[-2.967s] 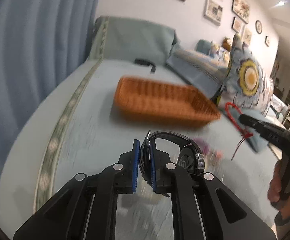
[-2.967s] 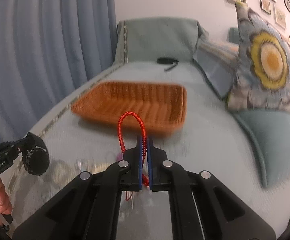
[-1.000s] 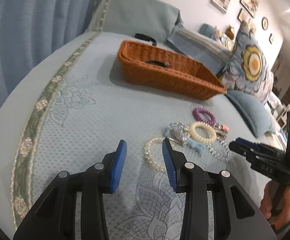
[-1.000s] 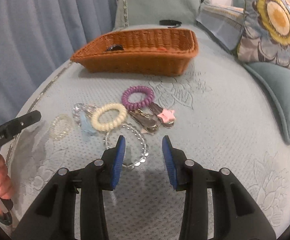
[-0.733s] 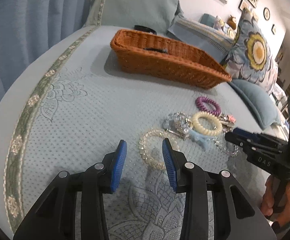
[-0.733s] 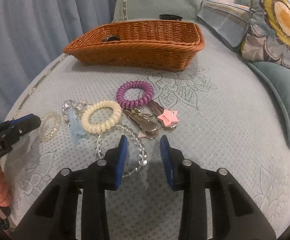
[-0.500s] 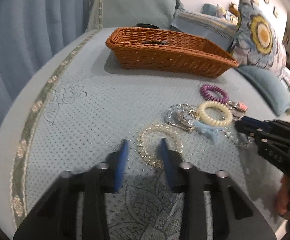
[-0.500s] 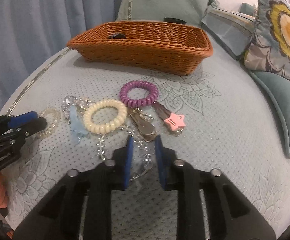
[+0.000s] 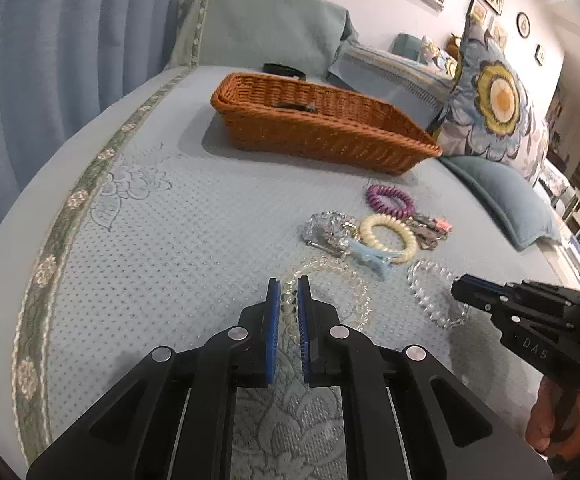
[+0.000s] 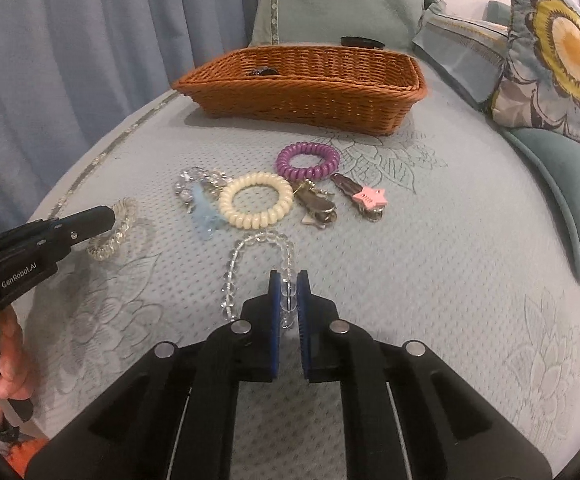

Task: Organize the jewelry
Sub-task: 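Grasp the clear bead bracelet with the left tool while the right tool grasps another bead bracelet, then carry both bead bracelets into the basket and open both tools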

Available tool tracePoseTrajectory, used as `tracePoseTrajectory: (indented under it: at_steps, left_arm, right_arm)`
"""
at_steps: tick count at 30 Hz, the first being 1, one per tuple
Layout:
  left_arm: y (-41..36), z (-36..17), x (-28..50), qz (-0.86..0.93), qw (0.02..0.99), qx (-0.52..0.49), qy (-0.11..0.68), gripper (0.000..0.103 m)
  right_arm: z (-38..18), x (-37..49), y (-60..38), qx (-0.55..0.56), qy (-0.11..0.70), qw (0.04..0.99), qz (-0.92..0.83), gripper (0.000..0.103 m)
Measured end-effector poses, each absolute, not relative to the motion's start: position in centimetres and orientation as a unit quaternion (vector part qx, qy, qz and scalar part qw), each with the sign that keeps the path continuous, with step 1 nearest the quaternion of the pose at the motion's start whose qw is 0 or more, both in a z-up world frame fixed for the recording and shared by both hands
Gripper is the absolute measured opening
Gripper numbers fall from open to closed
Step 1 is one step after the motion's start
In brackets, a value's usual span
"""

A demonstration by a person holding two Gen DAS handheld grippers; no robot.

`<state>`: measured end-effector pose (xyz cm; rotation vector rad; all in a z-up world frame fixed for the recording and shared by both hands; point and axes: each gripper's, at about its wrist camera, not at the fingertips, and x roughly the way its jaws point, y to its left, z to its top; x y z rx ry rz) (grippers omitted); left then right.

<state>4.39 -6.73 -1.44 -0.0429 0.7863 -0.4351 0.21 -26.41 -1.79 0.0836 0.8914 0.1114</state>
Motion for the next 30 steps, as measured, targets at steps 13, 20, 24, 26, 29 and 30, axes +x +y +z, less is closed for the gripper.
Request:
tracePoseTrajectory:
  at_steps: [13,20,24,26,29,30]
  left_arm:
    - [-6.2,3.6,3.3,-0.235,0.916,-0.032,0.323,0.007]
    - [-6.7,6.0,5.6,-0.239,0.924,-0.023,0.297,0.007]
    - [-7.4,7.3,8.0,-0.237,0.929,-0.013,0.283,0.007]
    - [-8.0,7.9,9.5,-0.237,0.931,-0.010,0.278,0.007]
    - [-9.6,8.8,12.3,-0.238,0.933,-0.006,0.270,0.007]
    - [-10.2,8.9,13.3,-0.237,0.933,-0.003,0.270,0.007]
  right_arm:
    - [4.1,-0.3,-26.5,0.035,0.384,0.921,0.055,0.006]
    - [8.1,1.9,-28.3,0.037,0.351,0.934,0.052,0.006]
    - [10.5,4.5,-29.0,0.031,0.327,0.943,0.049,0.006]
    - [11.5,6.2,-29.1,0.029,0.317,0.947,0.048,0.006]
    - [12.3,9.9,-29.4,0.034,0.310,0.949,0.048,0.006]
    - [12.3,11.1,-29.4,0.039,0.311,0.948,0.050,0.006]
